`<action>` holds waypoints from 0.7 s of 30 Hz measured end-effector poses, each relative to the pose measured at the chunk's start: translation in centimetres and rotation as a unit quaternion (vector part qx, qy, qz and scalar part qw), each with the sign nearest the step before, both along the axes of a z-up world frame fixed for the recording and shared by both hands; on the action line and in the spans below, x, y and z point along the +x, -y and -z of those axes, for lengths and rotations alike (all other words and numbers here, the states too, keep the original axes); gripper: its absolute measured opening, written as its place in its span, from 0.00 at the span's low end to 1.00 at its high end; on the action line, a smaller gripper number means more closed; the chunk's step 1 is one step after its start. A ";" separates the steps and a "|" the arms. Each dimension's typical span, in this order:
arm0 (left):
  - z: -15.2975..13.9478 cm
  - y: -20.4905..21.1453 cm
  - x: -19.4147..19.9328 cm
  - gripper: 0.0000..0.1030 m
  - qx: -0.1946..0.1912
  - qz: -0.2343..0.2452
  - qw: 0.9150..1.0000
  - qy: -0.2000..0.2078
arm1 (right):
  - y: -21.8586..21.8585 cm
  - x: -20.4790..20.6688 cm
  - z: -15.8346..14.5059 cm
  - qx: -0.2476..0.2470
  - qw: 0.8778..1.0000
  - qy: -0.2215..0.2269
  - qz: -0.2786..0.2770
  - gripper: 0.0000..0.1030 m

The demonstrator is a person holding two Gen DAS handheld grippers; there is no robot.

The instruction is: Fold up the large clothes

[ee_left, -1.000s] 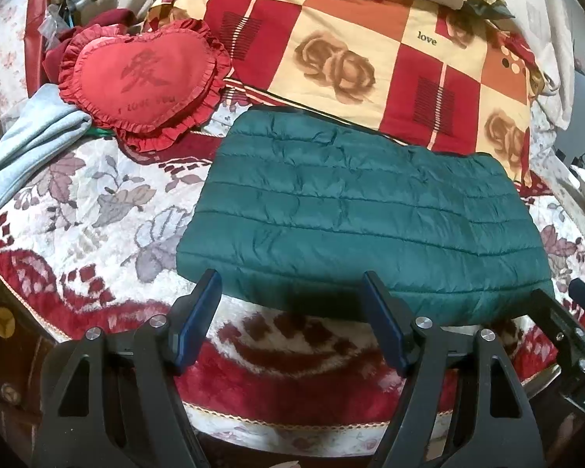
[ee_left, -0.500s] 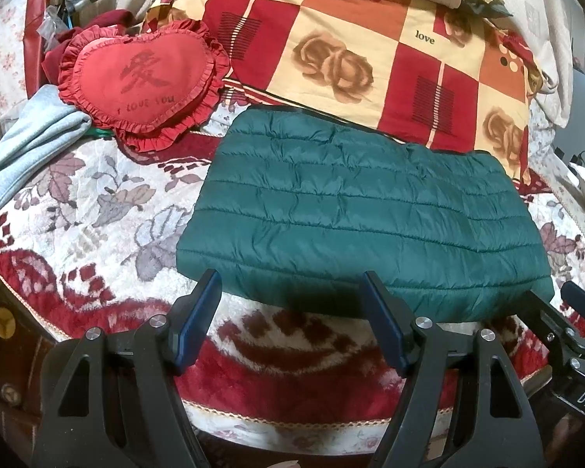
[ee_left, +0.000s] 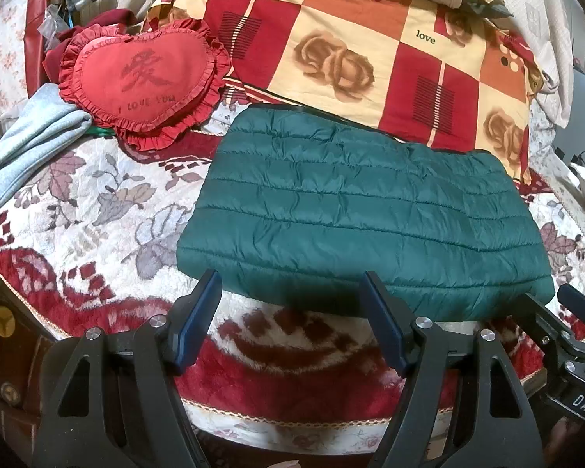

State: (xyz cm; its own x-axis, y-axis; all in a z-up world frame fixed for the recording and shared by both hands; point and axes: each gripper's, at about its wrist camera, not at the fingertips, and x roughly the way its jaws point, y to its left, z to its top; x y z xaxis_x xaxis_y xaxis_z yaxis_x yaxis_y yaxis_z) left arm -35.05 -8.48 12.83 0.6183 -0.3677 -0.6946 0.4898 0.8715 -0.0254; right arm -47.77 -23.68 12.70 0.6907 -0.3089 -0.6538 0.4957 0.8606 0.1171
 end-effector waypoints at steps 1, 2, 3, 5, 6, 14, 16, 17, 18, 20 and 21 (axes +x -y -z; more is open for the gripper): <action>0.0 0.0 0.0 0.71 0.000 0.000 1.000 0.000 | 0.0 0.0 0.0 0.001 1.000 0.000 0.000 0.95; 0.0 0.0 0.0 0.71 0.000 0.000 1.000 0.000 | 0.1 0.0 0.0 0.001 1.000 0.000 0.000 0.95; 0.0 0.0 0.0 0.71 0.000 -0.001 1.000 0.000 | 0.1 0.0 0.0 0.001 1.000 0.000 0.000 0.95; 0.0 0.0 0.0 0.71 0.000 0.000 1.000 0.001 | 0.1 0.0 0.0 0.001 1.000 0.000 0.000 0.95; 0.0 0.1 0.0 0.71 0.000 -0.001 1.000 0.000 | 0.1 0.0 0.0 0.001 1.000 0.000 -0.001 0.95; 0.1 -0.1 -0.1 0.71 0.000 0.000 1.000 -0.003 | 0.1 0.0 0.1 0.003 1.000 -0.001 0.000 0.95; 0.2 0.0 -0.1 0.71 0.001 0.000 1.000 -0.004 | 0.1 -0.1 0.1 0.002 1.000 0.000 0.000 0.95; 0.3 0.0 -0.2 0.71 0.001 0.001 1.000 -0.004 | 0.1 0.0 0.1 0.002 1.000 0.000 0.000 0.95; 0.3 0.0 -0.2 0.71 0.002 0.001 1.000 -0.004 | 0.1 0.0 0.1 0.003 1.000 -0.001 0.001 0.95; 0.3 0.1 -0.2 0.71 0.001 0.002 1.000 -0.005 | 0.1 -0.1 0.2 0.005 1.000 -0.001 0.001 0.95; 0.3 0.1 -0.2 0.71 0.001 0.003 1.000 -0.005 | 0.1 -0.1 0.3 0.007 1.000 -0.001 0.002 0.95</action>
State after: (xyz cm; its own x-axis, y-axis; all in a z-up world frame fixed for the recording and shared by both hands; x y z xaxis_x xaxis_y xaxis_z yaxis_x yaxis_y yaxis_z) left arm -35.22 -8.57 12.49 0.6090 -0.3693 -0.7020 0.4940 0.8690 -0.0285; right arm -47.87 -23.78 12.37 0.6887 -0.3025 -0.6589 0.4992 0.8569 0.1284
